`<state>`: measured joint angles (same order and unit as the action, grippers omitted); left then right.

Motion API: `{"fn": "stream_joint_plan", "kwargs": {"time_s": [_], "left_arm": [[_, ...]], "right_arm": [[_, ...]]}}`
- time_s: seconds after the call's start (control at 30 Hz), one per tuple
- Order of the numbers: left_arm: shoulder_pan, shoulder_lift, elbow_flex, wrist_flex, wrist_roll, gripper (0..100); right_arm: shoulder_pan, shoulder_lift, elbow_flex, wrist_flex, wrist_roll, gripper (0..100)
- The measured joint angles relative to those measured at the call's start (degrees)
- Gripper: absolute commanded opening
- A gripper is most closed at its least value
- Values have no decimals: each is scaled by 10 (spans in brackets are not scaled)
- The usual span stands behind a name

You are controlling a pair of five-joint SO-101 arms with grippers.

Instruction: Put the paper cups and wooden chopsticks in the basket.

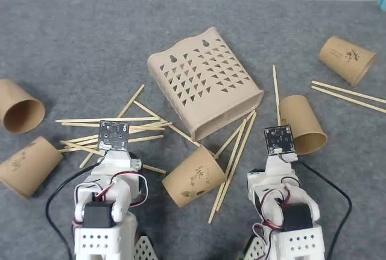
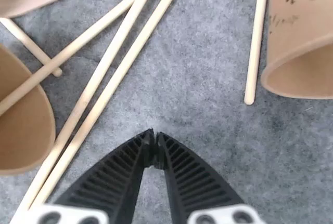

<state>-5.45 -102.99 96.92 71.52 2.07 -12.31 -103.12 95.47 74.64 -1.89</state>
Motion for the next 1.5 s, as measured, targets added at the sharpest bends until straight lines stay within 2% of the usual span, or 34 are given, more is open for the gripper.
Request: {"fn": "stream_joint_plan", "kwargs": {"time_s": [0.23, 0.4, 0.63, 0.87, 1.03, 1.2, 1.3, 1.37, 1.43, 1.5], "left_arm": [[0, 0, 0, 0, 0, 12], [0, 0, 0, -3, 0, 12], [2, 0, -37, -46, 0, 12], [1, 0, -96, -53, 0, 13], [1, 0, -131, -100, 0, 13], [1, 0, -178, -113, 0, 41], [2, 47, -198, -128, 0, 108], [11, 105, -215, -149, 6, 148], [18, 174, -246, -170, 35, 175], [25, 257, -290, -178, 76, 182]], "right_arm": [[0, 0, 0, 0, 0, 9], [-32, 0, 0, 0, 0, 11], [-141, 0, 0, 0, 0, 11], [-242, 0, 0, 0, 0, 12], [-264, 0, 0, 0, 0, 12], [-236, 0, 0, 6, 0, 9], [-160, 0, 0, 6, 1, 10], [-84, 0, -1, 6, 1, 13], [-18, -1, -6, 8, 1, 28], [4, -7, -6, 14, 1, 58]]}}
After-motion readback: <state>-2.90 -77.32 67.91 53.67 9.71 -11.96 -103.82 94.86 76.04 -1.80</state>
